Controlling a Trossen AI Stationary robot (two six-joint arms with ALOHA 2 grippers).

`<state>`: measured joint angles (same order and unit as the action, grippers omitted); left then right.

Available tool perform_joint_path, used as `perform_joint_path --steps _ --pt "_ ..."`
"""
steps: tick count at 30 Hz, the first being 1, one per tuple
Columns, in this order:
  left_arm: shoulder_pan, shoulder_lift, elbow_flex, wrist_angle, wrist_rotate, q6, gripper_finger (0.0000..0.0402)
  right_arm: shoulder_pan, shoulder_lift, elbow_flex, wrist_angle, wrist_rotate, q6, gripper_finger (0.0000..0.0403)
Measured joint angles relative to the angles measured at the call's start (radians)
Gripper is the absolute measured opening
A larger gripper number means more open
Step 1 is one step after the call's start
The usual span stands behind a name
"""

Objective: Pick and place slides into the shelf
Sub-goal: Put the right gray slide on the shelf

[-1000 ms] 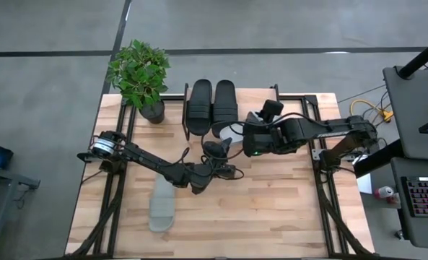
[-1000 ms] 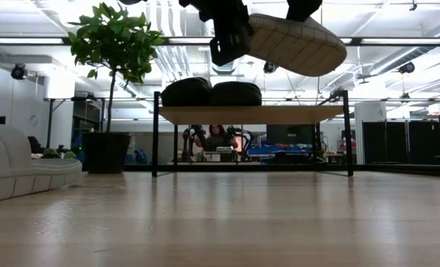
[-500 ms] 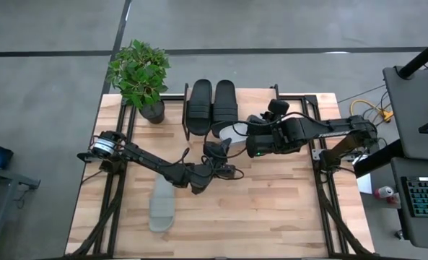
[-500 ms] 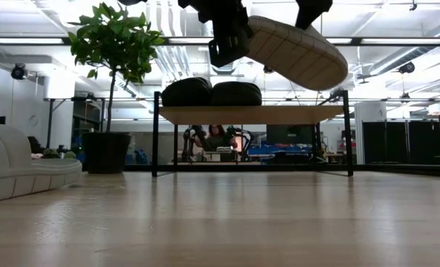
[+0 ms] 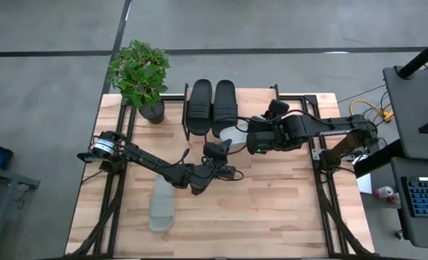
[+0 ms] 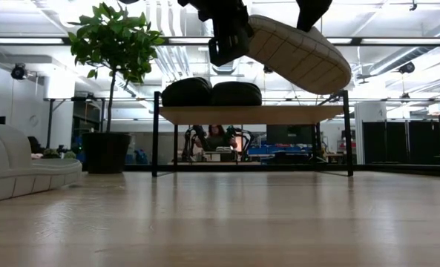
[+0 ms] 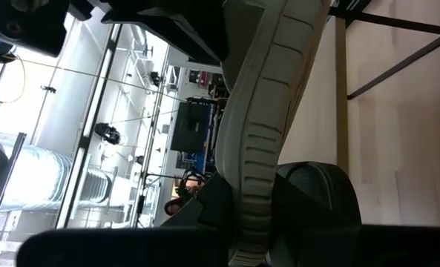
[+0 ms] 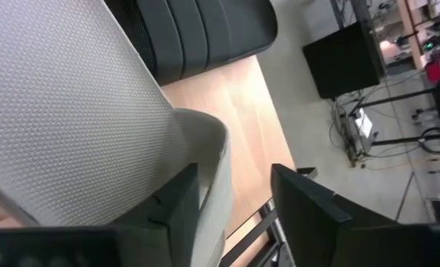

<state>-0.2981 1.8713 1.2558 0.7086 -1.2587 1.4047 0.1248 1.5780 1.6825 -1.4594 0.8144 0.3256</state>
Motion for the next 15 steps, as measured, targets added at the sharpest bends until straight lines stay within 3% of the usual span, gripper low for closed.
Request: perform_joint_path --steps 6,15 --pt "0.002 0.000 0.001 0.003 0.002 0.015 0.0032 -0.026 -0.001 0.000 -0.009 -0.061 0.044 0.0187" --pt "0.006 0.000 0.004 0.008 0.008 0.015 0.0032 -0.057 -0.001 0.085 -0.036 -0.213 0.083 0.0182"
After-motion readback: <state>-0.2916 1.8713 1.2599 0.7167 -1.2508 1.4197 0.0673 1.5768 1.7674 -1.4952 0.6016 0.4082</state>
